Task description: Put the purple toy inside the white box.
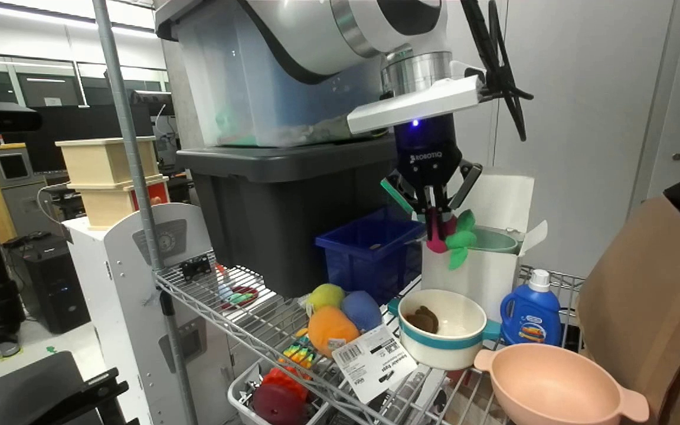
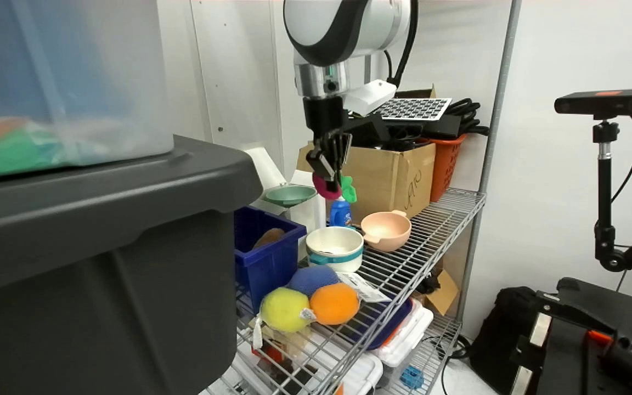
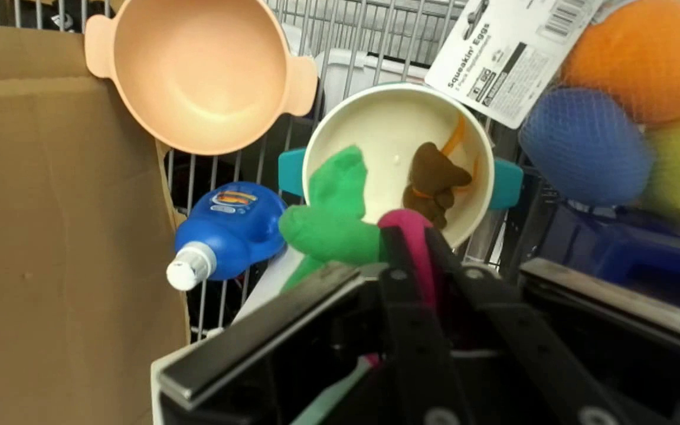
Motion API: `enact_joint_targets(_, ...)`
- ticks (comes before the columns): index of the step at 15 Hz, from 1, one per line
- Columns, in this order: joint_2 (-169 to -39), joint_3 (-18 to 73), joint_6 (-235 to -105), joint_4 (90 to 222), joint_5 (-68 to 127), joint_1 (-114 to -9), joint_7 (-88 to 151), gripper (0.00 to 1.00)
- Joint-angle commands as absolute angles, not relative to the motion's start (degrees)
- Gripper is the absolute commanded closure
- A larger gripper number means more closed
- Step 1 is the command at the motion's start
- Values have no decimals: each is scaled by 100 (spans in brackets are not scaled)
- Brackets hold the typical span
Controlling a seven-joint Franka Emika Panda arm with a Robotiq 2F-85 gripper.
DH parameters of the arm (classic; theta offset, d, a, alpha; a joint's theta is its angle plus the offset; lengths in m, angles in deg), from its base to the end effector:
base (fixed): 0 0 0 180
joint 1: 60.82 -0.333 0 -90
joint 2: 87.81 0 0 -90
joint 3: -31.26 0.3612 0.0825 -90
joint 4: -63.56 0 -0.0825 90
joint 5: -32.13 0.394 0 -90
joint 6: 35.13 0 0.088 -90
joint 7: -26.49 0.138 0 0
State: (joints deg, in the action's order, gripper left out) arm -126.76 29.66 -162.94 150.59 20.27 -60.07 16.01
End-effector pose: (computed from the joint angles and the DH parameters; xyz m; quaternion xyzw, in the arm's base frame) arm 0.7507 -0.0387 0.2635 0.9864 0.1355 0.0054 0.0925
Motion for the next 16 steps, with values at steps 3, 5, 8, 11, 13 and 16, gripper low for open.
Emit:
enact_joint_targets(3,-12902,2878,-16203,14485,1998,-6091,1916,97)
enact_joint_targets(5,-13041,2818,-16164,14230,1982,-6090,2025,97)
enact_joint_targets(8,-13257,2758,-16098,13884,2019,-6103,2211,97)
enact_joint_targets(11,-13534,2707,-16098,13552,2013,-6172,2490,97)
enact_joint_targets(13,-13730,2685,-16050,13288,2018,-6222,2655,97)
enact_joint_targets(16,-14010,2645,-15900,12841,2041,-6285,2866,97)
